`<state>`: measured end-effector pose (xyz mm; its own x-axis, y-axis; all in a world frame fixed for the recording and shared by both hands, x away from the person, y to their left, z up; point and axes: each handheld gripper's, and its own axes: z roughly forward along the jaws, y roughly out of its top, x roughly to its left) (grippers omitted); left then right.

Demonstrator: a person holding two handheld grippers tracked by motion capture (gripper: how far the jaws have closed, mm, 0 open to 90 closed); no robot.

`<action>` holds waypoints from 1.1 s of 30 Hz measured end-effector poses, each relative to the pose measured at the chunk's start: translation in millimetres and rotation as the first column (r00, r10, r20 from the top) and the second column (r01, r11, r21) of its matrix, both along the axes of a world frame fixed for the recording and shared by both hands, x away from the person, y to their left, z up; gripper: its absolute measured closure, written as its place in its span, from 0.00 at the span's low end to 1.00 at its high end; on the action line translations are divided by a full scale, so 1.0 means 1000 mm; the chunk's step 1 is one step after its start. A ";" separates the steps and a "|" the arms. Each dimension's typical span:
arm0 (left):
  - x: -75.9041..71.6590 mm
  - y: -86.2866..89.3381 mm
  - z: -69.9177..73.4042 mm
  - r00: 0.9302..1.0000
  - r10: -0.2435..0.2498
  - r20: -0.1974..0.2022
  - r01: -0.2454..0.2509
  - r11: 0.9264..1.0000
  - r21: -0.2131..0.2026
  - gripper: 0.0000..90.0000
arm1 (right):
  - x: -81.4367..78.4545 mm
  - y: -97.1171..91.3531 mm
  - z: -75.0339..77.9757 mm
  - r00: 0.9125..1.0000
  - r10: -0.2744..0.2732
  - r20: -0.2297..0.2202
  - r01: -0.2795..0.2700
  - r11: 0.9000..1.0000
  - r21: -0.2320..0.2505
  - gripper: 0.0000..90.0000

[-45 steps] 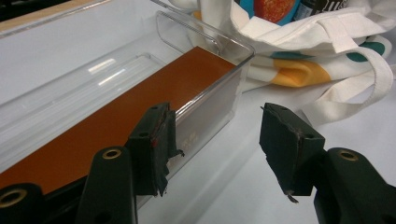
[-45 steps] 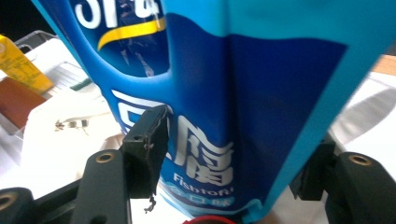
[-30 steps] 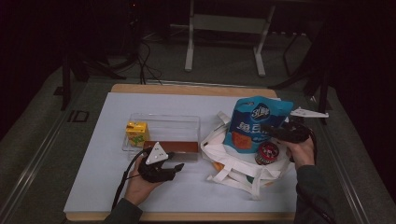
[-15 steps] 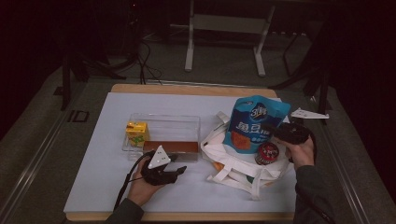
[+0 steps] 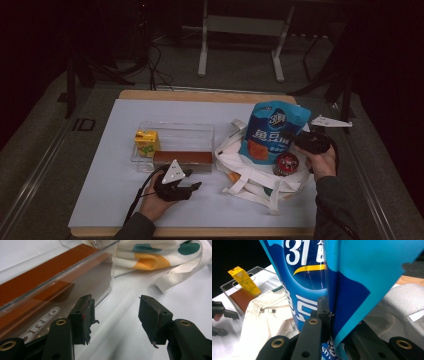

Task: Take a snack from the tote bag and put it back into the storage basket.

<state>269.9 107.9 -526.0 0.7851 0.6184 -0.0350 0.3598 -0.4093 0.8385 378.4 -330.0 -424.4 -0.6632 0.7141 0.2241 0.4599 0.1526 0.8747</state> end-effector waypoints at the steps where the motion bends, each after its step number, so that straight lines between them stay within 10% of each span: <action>1: 0.000 -0.001 -0.001 1.000 -0.001 -0.001 0.001 1.000 0.002 0.50 | 0.000 0.000 0.000 1.000 0.001 0.000 -0.001 1.000 0.001 0.98; 33: 0.001 -0.006 -0.012 1.000 -0.017 -0.011 0.017 1.000 0.017 0.50 | -0.001 0.001 0.024 1.000 0.010 0.004 -0.010 0.997 0.073 0.99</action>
<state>270.7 102.2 -538.0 0.7951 0.6056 -0.0331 0.3617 -0.4295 0.8275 377.6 -329.5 -400.0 -0.6714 0.6890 0.2728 0.4552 0.0930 0.8855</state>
